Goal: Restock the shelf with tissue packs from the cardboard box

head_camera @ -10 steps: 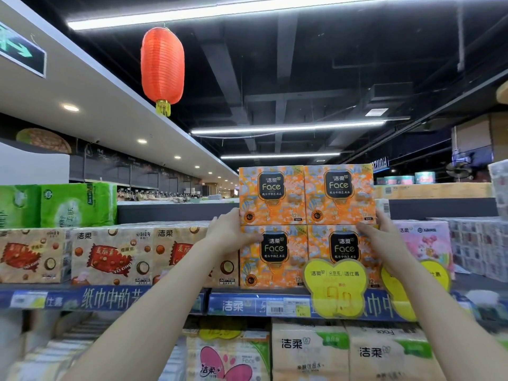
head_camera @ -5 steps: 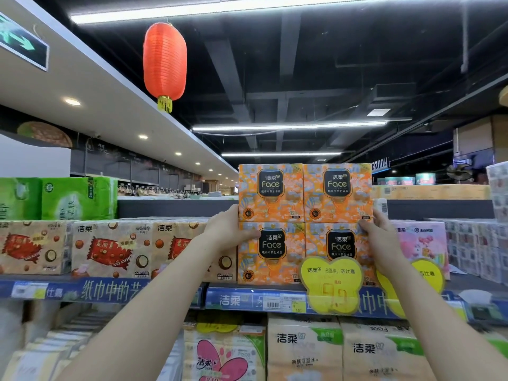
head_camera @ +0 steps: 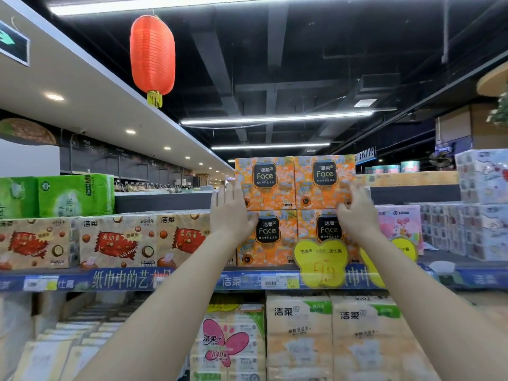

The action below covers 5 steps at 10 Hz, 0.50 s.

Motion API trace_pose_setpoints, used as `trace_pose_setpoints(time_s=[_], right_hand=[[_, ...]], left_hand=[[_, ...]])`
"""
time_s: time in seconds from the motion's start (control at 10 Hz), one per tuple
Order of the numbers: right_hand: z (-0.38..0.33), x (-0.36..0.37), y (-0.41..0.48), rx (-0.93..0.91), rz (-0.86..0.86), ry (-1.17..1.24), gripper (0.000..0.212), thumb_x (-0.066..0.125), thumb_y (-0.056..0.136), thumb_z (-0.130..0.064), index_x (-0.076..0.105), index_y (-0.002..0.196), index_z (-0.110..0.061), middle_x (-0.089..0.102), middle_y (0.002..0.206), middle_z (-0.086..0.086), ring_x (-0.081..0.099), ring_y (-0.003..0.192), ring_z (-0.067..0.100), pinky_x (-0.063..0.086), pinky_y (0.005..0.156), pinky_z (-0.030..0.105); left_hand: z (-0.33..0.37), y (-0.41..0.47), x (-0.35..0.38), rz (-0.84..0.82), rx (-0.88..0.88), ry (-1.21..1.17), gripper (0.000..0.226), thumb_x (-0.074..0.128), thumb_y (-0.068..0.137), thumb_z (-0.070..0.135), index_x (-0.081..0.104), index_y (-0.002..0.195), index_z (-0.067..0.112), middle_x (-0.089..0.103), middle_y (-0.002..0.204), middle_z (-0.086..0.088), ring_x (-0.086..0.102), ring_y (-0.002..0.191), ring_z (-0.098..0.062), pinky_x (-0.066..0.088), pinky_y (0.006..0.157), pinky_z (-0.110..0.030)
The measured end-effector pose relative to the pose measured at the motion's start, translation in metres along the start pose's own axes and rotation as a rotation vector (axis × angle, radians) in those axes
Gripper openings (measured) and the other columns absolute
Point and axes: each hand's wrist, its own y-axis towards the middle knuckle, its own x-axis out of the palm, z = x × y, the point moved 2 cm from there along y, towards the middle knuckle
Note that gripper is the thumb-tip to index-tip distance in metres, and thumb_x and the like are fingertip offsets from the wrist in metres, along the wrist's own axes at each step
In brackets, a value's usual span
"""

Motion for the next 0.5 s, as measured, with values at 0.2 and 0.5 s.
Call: trace_pose_setpoints(time_s=[0.2,0.5], right_hand=[[-0.04,-0.014,-0.032,-0.103,-0.273,-0.303,0.055,0.05,0.102,-0.026,0.039,0.155,-0.015,0.043,0.159,0.007,0.046,0.141,0.031,0.041,0.113,0.048],[-0.07,-0.076,-0.114,-0.265,-0.364,-0.499,0.05,0.045,0.103,-0.028,0.041,0.151,-0.015,0.048,0.151,0.008,0.047,0.136,0.031,0.045,0.104,0.046]], left_hand=[[0.032,-0.03,-0.034,-0.047,0.277,0.128,0.072,0.048,0.103,0.049,0.028,0.163,0.015,0.032,0.169,-0.008,0.027,0.157,-0.024,0.017,0.13,-0.044],[0.087,-0.117,-0.11,-0.039,0.232,0.196,0.07,0.04,0.106,0.05,0.027,0.163,0.011,0.033,0.169,-0.011,0.03,0.156,-0.026,0.02,0.129,-0.045]])
